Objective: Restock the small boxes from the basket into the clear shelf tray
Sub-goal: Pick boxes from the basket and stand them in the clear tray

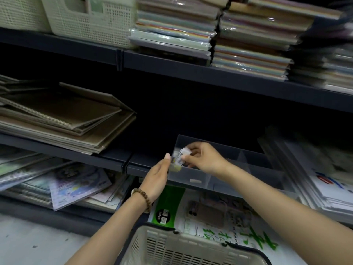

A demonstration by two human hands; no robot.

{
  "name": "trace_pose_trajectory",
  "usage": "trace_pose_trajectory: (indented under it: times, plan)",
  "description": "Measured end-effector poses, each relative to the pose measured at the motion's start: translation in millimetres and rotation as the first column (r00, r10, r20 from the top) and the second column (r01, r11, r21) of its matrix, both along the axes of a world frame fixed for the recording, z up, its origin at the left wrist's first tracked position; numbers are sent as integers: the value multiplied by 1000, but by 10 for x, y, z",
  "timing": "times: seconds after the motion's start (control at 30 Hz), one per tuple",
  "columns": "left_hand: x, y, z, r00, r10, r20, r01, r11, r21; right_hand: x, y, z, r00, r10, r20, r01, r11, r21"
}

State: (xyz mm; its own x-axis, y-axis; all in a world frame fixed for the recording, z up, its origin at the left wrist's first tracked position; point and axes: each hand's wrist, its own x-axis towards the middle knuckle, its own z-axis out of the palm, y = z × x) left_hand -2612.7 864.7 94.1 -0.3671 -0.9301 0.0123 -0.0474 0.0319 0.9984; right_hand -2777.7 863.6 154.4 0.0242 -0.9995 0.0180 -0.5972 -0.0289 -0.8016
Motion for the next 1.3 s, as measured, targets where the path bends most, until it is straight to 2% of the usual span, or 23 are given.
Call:
trace_pose_trajectory:
  times: [0.1, 0.17, 0.3, 0.37, 0.6, 0.7, 0.8, 1.0, 1.07, 1.23, 1.3]
  plan:
    - [13, 5, 9, 1000, -13, 0, 13, 1000, -7, 79, 4, 18, 996, -17, -90, 18, 1000, 9]
    - [15, 0, -2, 1000, -14, 12, 14, 1000, -1, 105, -1, 36, 994, -52, -96, 58, 997, 59]
    - [30, 1, -13, 1000, -29, 5, 29, 999, 17, 105, -7, 73, 985, -121, 120, 94, 973, 210]
    - [29, 26, 14, 999, -43, -14, 43, 999, 28, 109, -6, 101, 977, -141, 157, 99, 963, 250]
    - [30, 90, 57, 998, -60, -12, 61, 997, 41, 133, -49, 38, 983, -134, -123, 168, 925, 340]
    - [38, 84, 42, 998, -61, -18, 61, 997, 47, 127, -103, 13, 972, -156, -178, 208, 922, 328]
    - [43, 99, 40, 998, -62, -16, 63, 997, 33, 129, -143, -11, 966, -215, -147, 253, 906, 340]
    - [53, 96, 38, 998, -53, -45, 55, 997, 53, 140, -209, 4, 970, -242, 38, 207, 893, 400]
    - [53, 101, 25, 998, -53, -46, 55, 998, 36, 119, -236, -31, 967, -248, 65, 207, 904, 374]
    - [66, 113, 13, 999, -25, -38, 25, 1000, 15, 114, -169, -56, 980, -197, -7, 190, 939, 286]
    - [95, 140, 0, 999, -29, -20, 29, 999, 20, 102, -48, 19, 985, -167, 34, 157, 968, 196]
